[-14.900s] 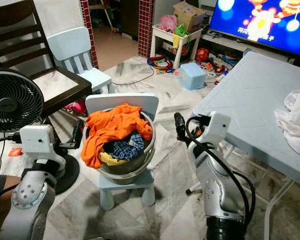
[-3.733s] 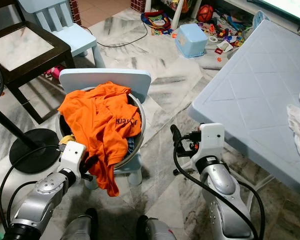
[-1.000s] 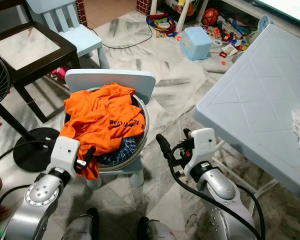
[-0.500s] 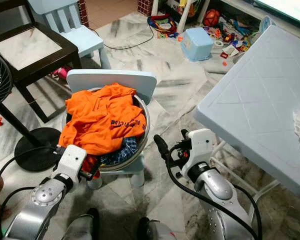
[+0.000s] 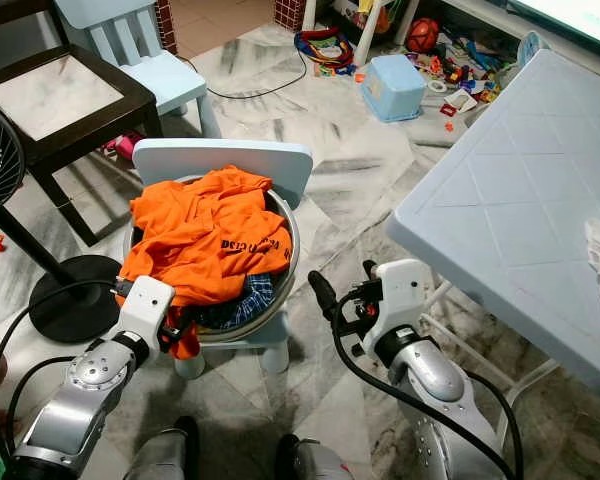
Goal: Hang hanger
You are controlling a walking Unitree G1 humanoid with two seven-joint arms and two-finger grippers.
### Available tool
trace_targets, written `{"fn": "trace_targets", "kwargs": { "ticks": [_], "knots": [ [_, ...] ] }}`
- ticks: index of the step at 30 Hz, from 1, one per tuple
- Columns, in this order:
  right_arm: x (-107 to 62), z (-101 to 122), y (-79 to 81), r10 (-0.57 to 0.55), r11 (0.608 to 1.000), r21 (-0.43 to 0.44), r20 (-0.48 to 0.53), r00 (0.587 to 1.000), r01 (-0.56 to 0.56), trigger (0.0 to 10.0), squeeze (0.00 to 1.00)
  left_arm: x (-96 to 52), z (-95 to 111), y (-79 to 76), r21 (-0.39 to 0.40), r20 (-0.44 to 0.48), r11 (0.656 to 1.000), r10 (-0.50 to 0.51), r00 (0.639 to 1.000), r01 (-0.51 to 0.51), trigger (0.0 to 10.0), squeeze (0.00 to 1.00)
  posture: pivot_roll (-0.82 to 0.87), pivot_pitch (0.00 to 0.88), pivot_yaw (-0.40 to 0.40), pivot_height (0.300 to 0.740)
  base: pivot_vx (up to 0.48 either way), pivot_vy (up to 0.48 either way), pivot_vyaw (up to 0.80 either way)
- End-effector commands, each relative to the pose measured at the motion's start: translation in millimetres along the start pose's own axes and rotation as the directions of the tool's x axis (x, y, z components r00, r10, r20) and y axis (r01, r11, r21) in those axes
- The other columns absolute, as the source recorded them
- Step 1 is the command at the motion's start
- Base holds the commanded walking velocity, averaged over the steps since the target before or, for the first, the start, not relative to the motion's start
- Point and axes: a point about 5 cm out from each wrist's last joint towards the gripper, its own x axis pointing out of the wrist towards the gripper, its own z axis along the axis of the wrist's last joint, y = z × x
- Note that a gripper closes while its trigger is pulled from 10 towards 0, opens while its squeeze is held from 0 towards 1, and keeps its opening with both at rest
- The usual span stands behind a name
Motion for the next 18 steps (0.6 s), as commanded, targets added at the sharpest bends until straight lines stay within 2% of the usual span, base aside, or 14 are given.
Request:
{"fn": "trace_targets", "kwargs": {
  "ticks": [1,8,12,18],
  "knots": [
    [-2.0,-2,-2.4,-0.014,1.0,-0.01,-0.011,1.0,0.014,10.0,0.0,-0.6,-3,-3.1,-0.011,-0.003,1.0,-0.015,1.0,0.014,0.0,0.0,0.03,0.226,-0.12,0.74,0.0,0.0,0.0],
    [-2.5,-2,-3.7,-0.018,1.0,-0.015,-0.012,1.0,0.018,10.0,0.0,-0.3,-5,0.1,0.001,0.003,1.0,-0.011,1.0,0.011,0.0,0.0,0.03,0.225,-0.121,0.74,0.0,0.0,0.0],
    [-3.2,-4,-3.9,-0.019,1.0,-0.016,-0.016,1.0,0.019,10.0,0.0,1.4,2,6.3,-0.002,0.036,1.0,0.023,0.999,-0.022,0.0,0.0,0.03,0.226,-0.122,0.74,0.0,0.0,0.0],
    [-3.2,-5,-4.2,-0.02,1.0,-0.018,-0.019,1.0,0.02,10.0,0.0,5.0,4,8.9,0.023,0.041,1.0,0.012,0.999,-0.013,0.0,0.0,0.03,0.224,-0.122,0.74,0.0,0.0,0.0]
  ]
}}
